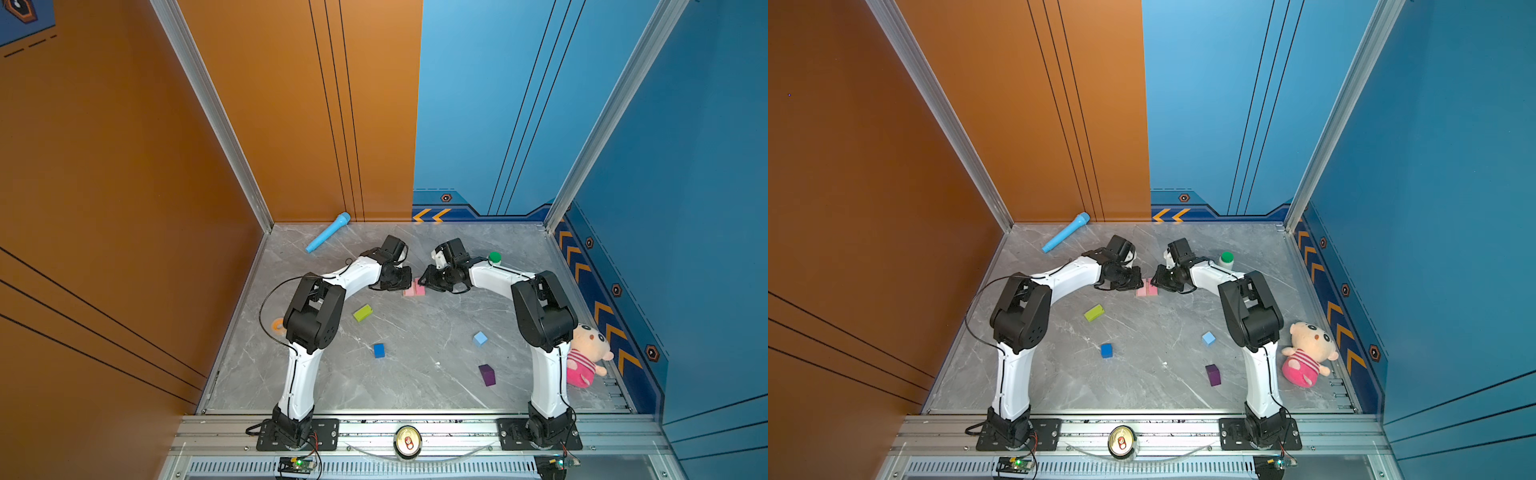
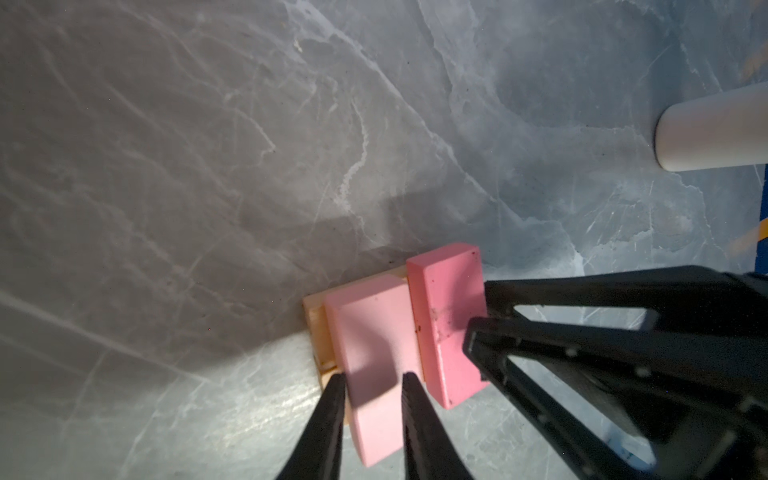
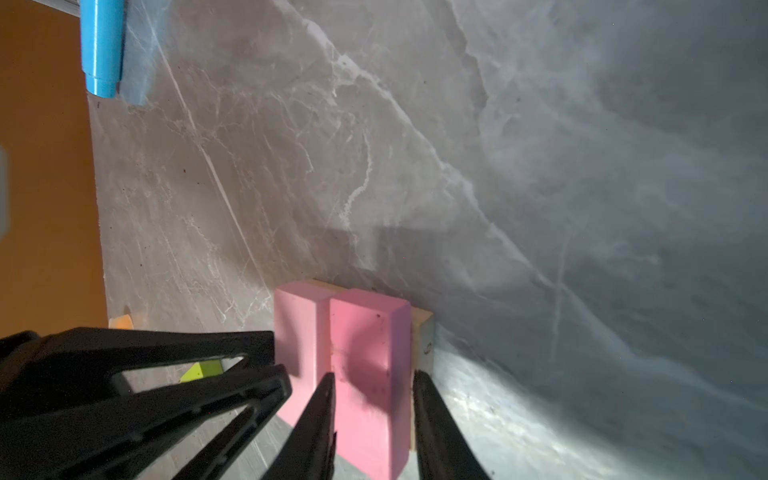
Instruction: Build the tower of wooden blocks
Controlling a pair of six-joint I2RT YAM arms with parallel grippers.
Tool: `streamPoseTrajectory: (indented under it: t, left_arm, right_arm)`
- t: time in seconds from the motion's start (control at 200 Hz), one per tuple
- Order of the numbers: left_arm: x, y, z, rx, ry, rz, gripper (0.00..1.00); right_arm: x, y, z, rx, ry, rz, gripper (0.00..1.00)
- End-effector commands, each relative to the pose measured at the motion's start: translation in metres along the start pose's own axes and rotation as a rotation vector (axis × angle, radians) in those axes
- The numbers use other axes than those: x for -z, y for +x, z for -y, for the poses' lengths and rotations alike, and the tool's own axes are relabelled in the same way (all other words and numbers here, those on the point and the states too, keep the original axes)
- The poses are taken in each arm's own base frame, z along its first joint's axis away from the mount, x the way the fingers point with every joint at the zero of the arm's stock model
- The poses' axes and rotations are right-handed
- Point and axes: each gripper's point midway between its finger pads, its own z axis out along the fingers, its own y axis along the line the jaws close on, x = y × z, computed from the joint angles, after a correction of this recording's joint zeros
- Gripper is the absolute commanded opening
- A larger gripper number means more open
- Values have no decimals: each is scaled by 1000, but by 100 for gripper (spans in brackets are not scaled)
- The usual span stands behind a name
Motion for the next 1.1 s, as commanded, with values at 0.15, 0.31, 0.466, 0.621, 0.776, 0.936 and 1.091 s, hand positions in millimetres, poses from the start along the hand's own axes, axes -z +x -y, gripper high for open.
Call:
streamPoseTrajectory:
  t: [0.15,0.31,0.466,0.621,0.776,0.936,1.091]
  left_arm:
    - [-2,1,6,0,13,-21,26]
    - [-1,1,6,0,14,-20,26]
    - [-2,0,6,-1,13,-20,26]
    - [-1,0,6,-1,12,-18,26]
    - [-1,0,6,1,12,-19,26]
    - [0,0,7,1,12,-17,26]
    - [-1,0,7,3,11,-17,26]
  right_arm:
    - [2,-6,3,-23,15,6,32]
    - [7,-10,1,-16,19,24,32]
    - [8,-10,0,-12,20,27,32]
    - [7,-8,0,-9,20,26,29]
    - [7,-7,-2,-8,18,23,28]
    - [6,-6,-3,-4,16,22,27]
    - [6,-6,-5,-1,13,22,26]
